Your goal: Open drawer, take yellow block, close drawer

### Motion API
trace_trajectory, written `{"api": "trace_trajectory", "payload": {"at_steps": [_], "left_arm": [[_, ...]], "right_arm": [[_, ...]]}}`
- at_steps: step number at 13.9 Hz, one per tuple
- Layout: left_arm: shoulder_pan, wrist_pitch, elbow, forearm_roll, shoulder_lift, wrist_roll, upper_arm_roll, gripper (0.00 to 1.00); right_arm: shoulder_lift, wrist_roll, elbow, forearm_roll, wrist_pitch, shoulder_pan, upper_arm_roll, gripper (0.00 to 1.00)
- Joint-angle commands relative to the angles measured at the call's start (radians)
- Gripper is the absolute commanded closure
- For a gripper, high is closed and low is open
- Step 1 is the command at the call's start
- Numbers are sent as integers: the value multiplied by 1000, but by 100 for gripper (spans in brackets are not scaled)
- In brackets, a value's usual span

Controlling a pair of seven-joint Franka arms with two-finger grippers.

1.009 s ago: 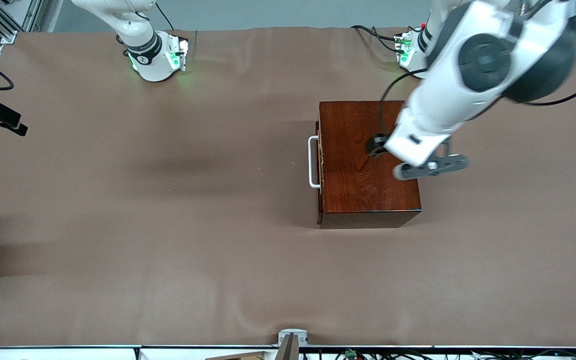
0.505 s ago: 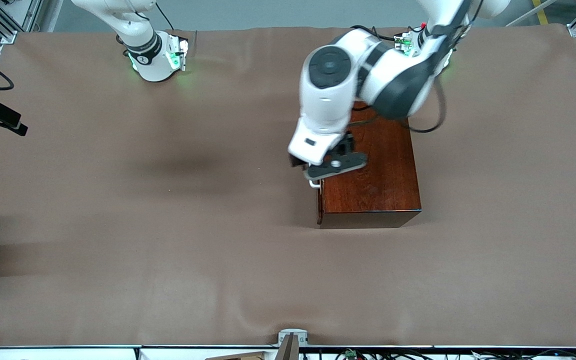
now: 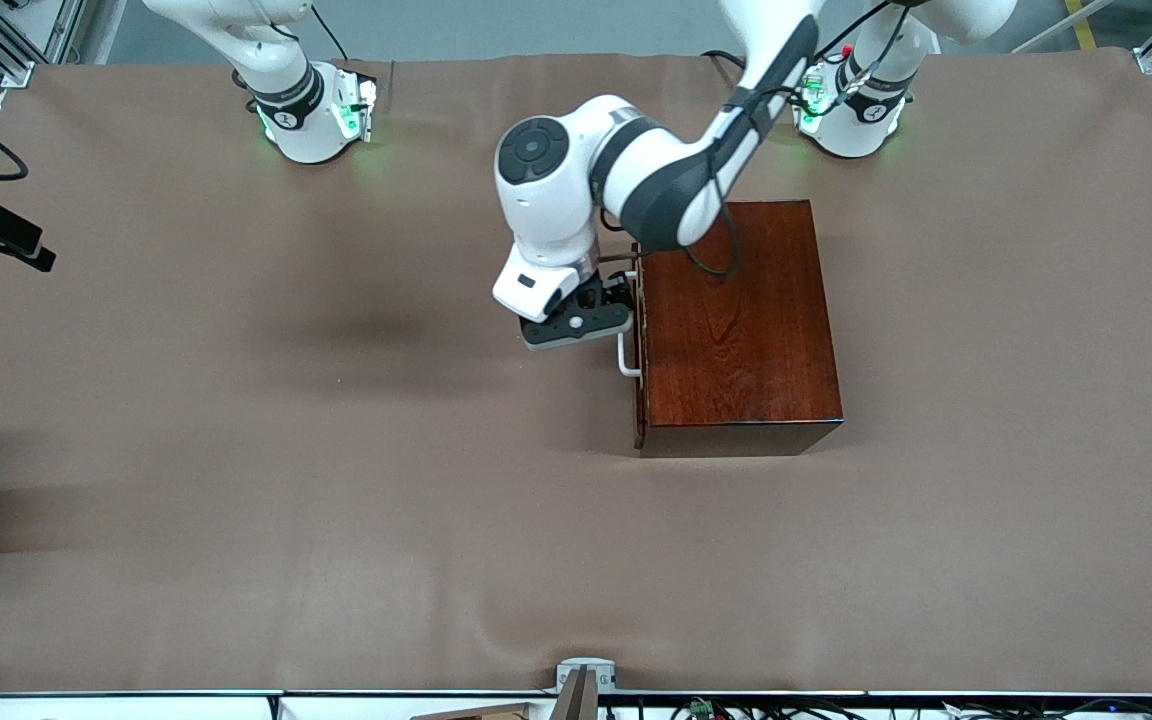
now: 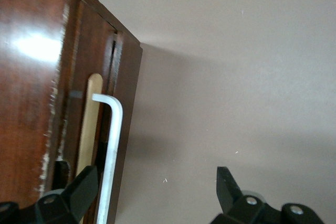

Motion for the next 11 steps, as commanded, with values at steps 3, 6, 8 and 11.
{"api": "trace_trajectory", "payload": {"at_steps": [3, 6, 8, 11], "left_arm": [[-29, -26, 41, 50, 72, 36, 17, 0], [-40, -113, 41, 89, 79, 97, 13, 0], [-40, -139, 41, 87, 91, 99, 11, 0], [-40, -143, 41, 86, 114, 94, 11, 0]], "right_arm": [[0, 10, 15, -18, -14, -24, 20, 0], [0, 10, 13, -18, -12, -22, 20, 0], [0, 10, 15, -18, -12, -22, 20, 0], [0, 10, 15, -18, -14, -22, 20, 0]]}}
